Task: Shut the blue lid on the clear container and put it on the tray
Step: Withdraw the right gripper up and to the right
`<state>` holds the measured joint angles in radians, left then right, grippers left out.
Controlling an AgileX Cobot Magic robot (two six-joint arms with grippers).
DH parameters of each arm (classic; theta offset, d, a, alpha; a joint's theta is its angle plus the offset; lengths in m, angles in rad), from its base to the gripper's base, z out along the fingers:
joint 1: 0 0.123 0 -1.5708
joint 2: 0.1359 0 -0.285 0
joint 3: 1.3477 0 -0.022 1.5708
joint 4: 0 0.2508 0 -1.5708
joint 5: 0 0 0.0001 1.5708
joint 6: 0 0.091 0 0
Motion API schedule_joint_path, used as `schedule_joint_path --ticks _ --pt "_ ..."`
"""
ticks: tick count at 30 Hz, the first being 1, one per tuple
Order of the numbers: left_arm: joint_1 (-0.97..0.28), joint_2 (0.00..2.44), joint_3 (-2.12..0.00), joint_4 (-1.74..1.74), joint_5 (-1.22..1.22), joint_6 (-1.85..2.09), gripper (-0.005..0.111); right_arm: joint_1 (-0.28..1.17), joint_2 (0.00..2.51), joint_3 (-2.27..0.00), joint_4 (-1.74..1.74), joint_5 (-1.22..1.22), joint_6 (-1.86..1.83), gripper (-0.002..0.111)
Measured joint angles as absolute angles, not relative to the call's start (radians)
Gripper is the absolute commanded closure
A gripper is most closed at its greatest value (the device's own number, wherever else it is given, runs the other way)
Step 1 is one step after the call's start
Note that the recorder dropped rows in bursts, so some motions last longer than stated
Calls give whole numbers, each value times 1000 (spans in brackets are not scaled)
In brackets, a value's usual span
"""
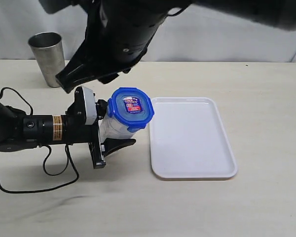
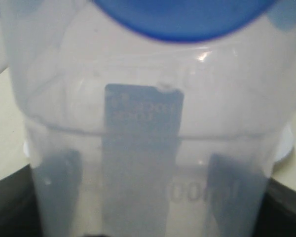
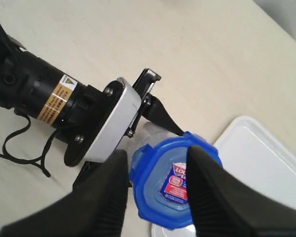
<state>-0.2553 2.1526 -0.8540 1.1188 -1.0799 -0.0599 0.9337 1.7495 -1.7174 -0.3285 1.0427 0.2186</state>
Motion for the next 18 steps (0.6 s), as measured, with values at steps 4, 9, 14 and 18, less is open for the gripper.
schedule_joint_path --ticks 4,9,14,18 --pt "-255 2153 -854 1122 -1113 -60 107 934 1620 -1612 -329 1009 214 101" --pt "-255 2153 -854 1126 -1181 -60 107 934 1387 -1369 -344 812 218 104" --pt "-255 2153 -854 1123 -1189 -65 107 934 1151 -1143 -404 660 286 104" --pt "-255 2153 -854 1085 -1189 -114 107 934 962 -1010 -421 645 336 104"
